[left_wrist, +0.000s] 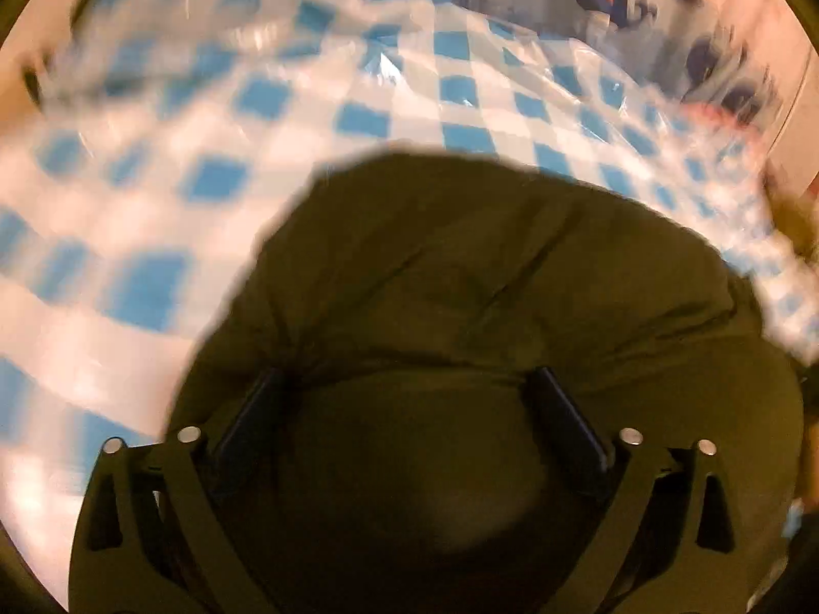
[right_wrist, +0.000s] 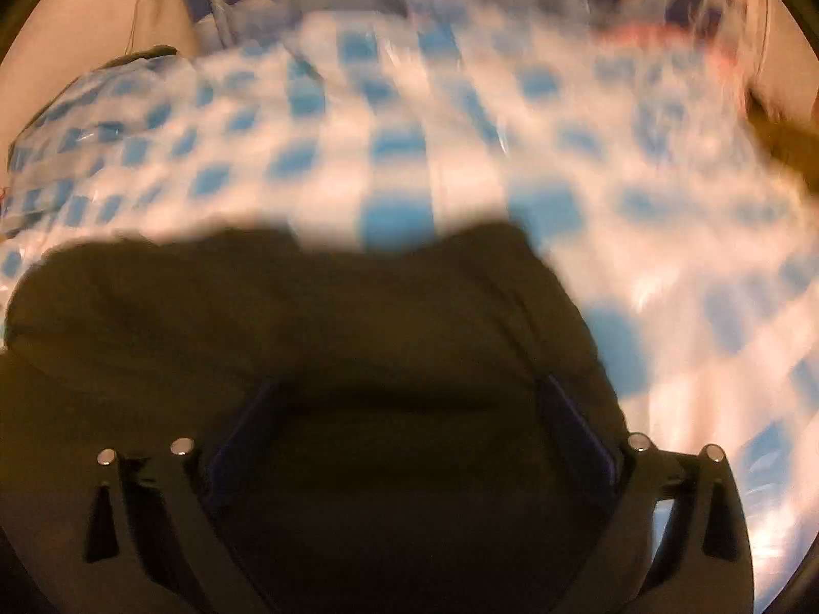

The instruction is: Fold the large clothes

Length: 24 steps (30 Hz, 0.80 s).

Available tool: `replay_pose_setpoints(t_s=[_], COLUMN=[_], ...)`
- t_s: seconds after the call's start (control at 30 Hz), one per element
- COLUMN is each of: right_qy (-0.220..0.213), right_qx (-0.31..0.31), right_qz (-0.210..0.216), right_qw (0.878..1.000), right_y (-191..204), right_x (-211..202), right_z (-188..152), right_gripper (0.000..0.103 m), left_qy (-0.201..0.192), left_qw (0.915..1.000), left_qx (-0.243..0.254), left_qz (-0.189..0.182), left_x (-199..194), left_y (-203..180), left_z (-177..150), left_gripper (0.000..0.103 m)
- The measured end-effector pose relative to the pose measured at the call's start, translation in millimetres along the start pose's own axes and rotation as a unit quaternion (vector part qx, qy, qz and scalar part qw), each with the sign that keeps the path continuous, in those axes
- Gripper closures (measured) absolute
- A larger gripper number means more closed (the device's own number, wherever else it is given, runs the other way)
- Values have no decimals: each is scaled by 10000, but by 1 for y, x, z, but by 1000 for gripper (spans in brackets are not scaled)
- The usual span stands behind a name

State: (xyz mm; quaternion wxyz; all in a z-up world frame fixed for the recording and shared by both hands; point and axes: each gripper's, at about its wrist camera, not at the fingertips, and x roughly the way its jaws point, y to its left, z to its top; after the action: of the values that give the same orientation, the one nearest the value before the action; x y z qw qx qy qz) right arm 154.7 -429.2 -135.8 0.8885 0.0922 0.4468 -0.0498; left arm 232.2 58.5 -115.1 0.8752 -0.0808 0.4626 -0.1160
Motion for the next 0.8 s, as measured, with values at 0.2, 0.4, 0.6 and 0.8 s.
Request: replay_pose_setpoints(t_s=[0.2, 0.4, 0.6, 0.8], right_qy=[312, -419, 487, 1193], right_qx=[-10, -195, 70, 408], right_qz=[-66, 1499, 3770, 4410], right_qw=[9995, 9876, 9249, 8886], right_y=[3, 37, 93, 148], right_x=[-5, -124, -160, -119], right_z=[5, -43, -148, -189], right_gripper=[6, 6, 6, 6], left_qy=[-154, -618, -138, 156], left_qw=[9984, 9980, 9724, 9522], left_qx=[100, -22, -1840, -2368], left_qz=[529, -143, -1427, -1923], left_x=[-36, -138, -167, -148], left_y=[-11, -8, 51, 46], left_z=[-13, -84, -164, -199], left_gripper=[9, 9, 9, 9])
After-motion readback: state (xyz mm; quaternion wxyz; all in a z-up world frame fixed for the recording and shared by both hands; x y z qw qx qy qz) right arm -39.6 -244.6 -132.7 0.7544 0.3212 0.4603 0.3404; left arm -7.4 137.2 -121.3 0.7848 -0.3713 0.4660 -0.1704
